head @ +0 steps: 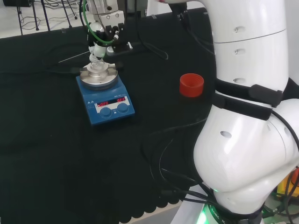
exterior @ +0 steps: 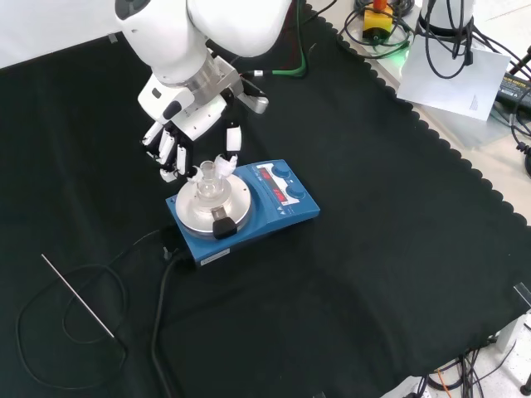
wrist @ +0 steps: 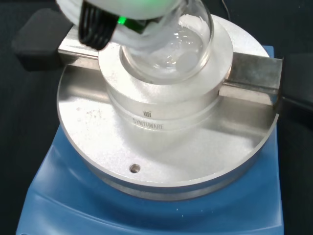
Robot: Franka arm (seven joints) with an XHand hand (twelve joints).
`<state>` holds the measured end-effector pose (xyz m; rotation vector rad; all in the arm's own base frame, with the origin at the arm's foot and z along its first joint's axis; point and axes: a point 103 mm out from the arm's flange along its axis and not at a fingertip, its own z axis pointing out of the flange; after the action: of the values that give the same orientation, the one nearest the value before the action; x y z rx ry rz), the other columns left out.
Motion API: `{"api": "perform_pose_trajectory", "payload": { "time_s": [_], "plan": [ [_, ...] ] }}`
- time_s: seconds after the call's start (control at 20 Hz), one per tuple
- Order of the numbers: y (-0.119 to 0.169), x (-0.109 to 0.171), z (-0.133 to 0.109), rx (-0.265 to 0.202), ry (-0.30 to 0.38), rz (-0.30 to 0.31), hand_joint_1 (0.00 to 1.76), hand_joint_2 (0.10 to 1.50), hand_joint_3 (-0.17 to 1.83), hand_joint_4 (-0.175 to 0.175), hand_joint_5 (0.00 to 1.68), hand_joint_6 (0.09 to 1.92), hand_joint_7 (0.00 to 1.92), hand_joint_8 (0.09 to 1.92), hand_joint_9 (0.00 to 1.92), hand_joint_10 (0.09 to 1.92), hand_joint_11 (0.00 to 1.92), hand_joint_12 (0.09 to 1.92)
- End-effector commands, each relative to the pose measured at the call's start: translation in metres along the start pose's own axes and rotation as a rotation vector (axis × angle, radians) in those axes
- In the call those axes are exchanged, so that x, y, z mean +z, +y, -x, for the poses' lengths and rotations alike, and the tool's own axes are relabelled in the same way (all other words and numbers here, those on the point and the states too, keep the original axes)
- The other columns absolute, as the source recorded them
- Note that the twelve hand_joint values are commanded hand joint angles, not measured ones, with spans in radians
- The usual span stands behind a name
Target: Place the round-bottom flask on the heater.
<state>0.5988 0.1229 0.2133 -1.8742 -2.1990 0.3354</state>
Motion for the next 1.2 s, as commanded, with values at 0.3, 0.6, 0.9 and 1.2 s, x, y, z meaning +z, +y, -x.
{"api": "perform_pose_trajectory", "payload": {
  "time_s": [0.3,0.6,0.9,1.2],
  "plan": [
    [-0.001,-0.002,0.004,-0.023,0.016,-0.047,0.97,0.68,0.56,-0.023,0.89,0.90,0.36,0.70,0.54,0.69,0.04,1.38],
    [-0.005,-0.004,0.002,-0.032,0.009,-0.048,0.94,0.60,0.65,-0.043,0.82,0.88,0.34,0.70,0.51,0.70,0.01,1.38],
    [-0.017,-0.012,0.002,-0.029,0.003,-0.036,0.93,0.59,0.64,-0.047,0.72,0.88,0.32,0.69,0.50,0.70,0.00,1.38],
    [-0.043,-0.027,0.008,-0.008,0.004,-0.015,0.87,0.58,0.59,-0.051,0.37,0.51,0.28,0.70,0.47,0.72,0.00,1.38]
  ]
}}
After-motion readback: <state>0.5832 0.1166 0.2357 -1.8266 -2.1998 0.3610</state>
